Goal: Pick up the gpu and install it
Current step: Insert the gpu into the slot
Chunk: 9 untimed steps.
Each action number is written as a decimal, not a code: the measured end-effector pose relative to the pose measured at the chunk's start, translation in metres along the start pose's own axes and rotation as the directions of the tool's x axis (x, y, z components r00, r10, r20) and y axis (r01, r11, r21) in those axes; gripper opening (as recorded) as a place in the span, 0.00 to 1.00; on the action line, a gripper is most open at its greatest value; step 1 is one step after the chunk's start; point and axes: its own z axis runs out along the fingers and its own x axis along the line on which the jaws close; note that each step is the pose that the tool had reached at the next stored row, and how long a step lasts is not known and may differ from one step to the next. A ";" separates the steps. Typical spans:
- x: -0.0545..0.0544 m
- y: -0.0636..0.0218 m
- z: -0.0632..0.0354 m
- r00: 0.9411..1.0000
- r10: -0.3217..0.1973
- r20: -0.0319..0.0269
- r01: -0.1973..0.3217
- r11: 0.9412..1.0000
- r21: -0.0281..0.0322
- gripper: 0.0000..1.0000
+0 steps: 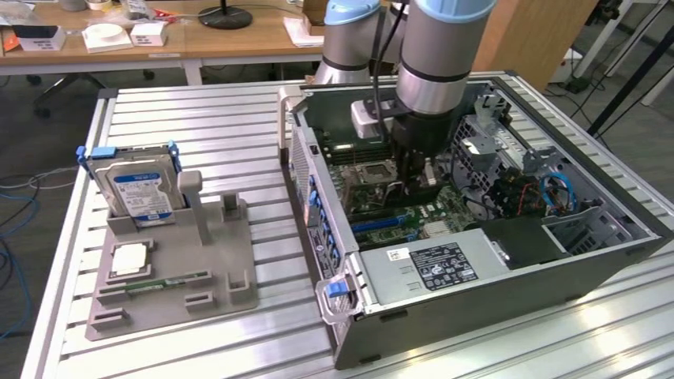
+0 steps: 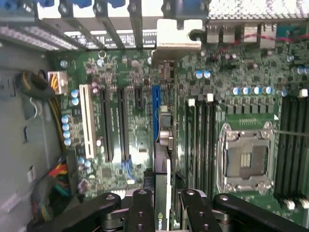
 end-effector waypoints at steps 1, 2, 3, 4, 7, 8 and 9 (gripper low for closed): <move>0.001 0.0017 0.0013 1.000 0.000 0.000 0.000 1.000 0.000 0.26; 0.002 0.0023 0.0022 1.000 0.000 0.000 0.000 1.000 0.000 0.26; 0.004 0.0026 0.0032 1.000 0.000 0.000 0.000 1.000 0.000 0.26; 0.005 0.0032 0.0041 1.000 0.000 0.000 0.000 1.000 0.000 0.26; 0.006 0.0062 0.0050 1.000 -0.001 0.000 0.001 1.000 0.000 0.26; 0.006 0.0068 0.0050 1.000 -0.002 0.000 0.002 1.000 0.000 0.26; 0.007 0.0082 0.0050 1.000 -0.003 0.000 0.003 1.000 0.000 0.26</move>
